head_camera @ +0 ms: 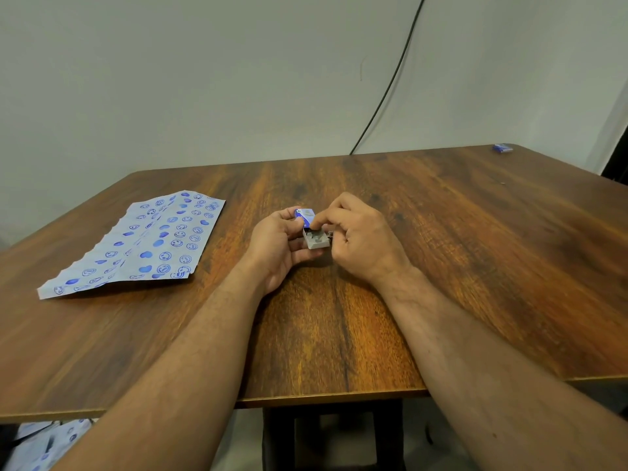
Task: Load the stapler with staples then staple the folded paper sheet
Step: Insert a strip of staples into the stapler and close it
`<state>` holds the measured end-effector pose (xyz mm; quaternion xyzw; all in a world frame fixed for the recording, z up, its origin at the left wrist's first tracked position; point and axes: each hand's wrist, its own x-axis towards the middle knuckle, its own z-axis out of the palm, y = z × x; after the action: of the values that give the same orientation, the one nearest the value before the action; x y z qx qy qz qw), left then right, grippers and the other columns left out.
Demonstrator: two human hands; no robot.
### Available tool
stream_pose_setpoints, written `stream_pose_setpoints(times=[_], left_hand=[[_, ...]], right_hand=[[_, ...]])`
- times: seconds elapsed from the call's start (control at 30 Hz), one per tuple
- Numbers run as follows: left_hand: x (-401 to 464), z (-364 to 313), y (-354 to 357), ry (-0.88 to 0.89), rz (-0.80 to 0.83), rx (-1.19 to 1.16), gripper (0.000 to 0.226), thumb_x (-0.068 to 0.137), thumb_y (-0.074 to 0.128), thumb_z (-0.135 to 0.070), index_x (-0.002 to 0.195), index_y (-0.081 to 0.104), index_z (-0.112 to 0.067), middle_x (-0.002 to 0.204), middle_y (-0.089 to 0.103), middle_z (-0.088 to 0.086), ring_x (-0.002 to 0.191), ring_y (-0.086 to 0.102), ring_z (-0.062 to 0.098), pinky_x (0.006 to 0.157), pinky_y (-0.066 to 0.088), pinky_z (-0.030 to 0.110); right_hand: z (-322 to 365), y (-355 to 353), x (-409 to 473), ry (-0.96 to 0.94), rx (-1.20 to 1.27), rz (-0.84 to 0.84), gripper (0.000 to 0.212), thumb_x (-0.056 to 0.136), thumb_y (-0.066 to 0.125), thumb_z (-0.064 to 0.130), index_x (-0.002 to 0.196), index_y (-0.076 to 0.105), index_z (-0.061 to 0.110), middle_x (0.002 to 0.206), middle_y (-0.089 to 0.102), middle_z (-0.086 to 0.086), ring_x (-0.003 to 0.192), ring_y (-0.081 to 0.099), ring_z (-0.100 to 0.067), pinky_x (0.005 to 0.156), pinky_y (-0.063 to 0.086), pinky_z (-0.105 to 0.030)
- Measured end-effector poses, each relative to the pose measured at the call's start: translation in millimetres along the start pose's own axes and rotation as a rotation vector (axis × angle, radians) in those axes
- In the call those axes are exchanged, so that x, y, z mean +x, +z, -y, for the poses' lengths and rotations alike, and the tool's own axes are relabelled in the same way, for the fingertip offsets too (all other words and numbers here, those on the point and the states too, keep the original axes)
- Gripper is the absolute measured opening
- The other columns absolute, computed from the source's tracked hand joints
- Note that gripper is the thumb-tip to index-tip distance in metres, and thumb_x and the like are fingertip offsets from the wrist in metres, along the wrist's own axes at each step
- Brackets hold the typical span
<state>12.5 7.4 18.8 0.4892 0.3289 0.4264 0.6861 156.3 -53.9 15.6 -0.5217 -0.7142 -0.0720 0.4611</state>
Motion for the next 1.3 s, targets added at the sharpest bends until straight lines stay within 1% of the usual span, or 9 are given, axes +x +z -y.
stream_pose_setpoints(times=[0.07,0.23,0.37,0.5,0.6,0.77,0.87,1.1,1.3], left_hand=[[1.0,0.4,-0.4,0.001,-0.009,-0.008,0.036,0.101,0.041,-0.001,0.135,0.052,-0.001,0.102,0.071,0.02,0.08,0.072,0.03,0.078,0.06,0.048],[-1.0,-1.1,1.7,0.016,-0.009,-0.029,0.034,0.1,0.04,0.003,0.132,0.052,-0.003,0.092,0.072,0.014,0.071,0.072,0.026,0.059,0.063,0.038],[0.3,0.0,1.3,0.016,-0.013,0.006,0.036,0.101,0.041,0.002,0.135,0.051,-0.002,0.095,0.071,0.014,0.073,0.07,0.026,0.063,0.062,0.039],[1.1,1.4,1.4,0.029,-0.023,0.063,0.037,0.099,0.044,0.003,0.135,0.051,-0.003,0.097,0.07,0.015,0.067,0.068,0.023,0.054,0.061,0.035],[0.6,1.7,2.1,0.027,-0.012,0.094,0.036,0.098,0.045,0.005,0.133,0.051,-0.004,0.093,0.07,0.014,0.06,0.066,0.018,0.051,0.059,0.034],[4.0,3.6,-0.4,0.025,0.003,0.146,0.037,0.097,0.047,0.004,0.132,0.052,-0.005,0.093,0.07,0.015,0.062,0.065,0.018,0.068,0.062,0.047],[4.2,3.2,-0.3,0.021,0.01,0.145,0.036,0.098,0.046,0.002,0.133,0.052,-0.005,0.091,0.073,0.012,0.063,0.067,0.018,0.066,0.063,0.046],[0.2,0.0,2.4,0.001,0.023,0.092,0.036,0.098,0.042,0.007,0.133,0.051,0.004,0.087,0.071,0.016,0.06,0.072,0.021,0.059,0.064,0.039],[-0.7,-1.3,2.7,-0.015,0.02,0.092,0.036,0.099,0.04,0.006,0.132,0.053,0.005,0.085,0.071,0.016,0.062,0.072,0.022,0.054,0.061,0.034]], right_hand=[[-0.3,0.7,-0.8,0.005,-0.009,-0.009,0.036,0.079,0.049,0.001,0.095,0.078,0.014,0.093,0.06,0.0,0.08,0.062,-0.015,0.071,0.058,-0.035],[0.4,0.5,-1.9,-0.021,-0.039,-0.032,0.034,0.077,0.051,0.005,0.089,0.081,0.016,0.088,0.059,-0.001,0.074,0.058,-0.014,0.062,0.048,-0.024],[-0.6,1.3,-2.5,0.028,-0.019,-0.001,0.028,0.078,0.054,0.011,0.087,0.081,0.016,0.088,0.059,0.003,0.071,0.055,-0.01,0.061,0.043,-0.021],[-2.5,2.0,-1.1,0.1,-0.01,0.066,0.012,0.084,0.067,0.021,0.083,0.078,0.017,0.088,0.061,0.004,0.076,0.058,-0.012,0.065,0.048,-0.028],[-3.4,1.9,0.2,0.143,0.012,0.1,0.004,0.082,0.074,0.024,0.078,0.075,0.025,0.086,0.061,0.007,0.074,0.055,-0.004,0.065,0.041,-0.02],[-3.6,4.0,1.5,0.172,0.034,0.101,0.015,0.078,0.077,0.021,0.073,0.068,0.031,0.084,0.062,0.008,0.074,0.055,-0.003,0.067,0.042,-0.021],[-4.1,4.2,1.5,0.174,0.062,0.074,0.016,0.076,0.077,0.017,0.077,0.066,0.027,0.083,0.063,0.006,0.071,0.055,-0.003,0.065,0.042,-0.019],[-5.0,1.6,1.4,0.123,-0.005,0.076,0.01,0.081,0.076,0.02,0.085,0.081,0.026,0.085,0.066,0.006,0.075,0.061,-0.009,0.07,0.051,-0.028],[-2.4,2.3,1.3,0.037,-0.08,0.1,0.008,0.081,0.071,0.02,0.081,0.078,0.018,0.086,0.065,0.006,0.075,0.062,-0.015,0.068,0.054,-0.037]])
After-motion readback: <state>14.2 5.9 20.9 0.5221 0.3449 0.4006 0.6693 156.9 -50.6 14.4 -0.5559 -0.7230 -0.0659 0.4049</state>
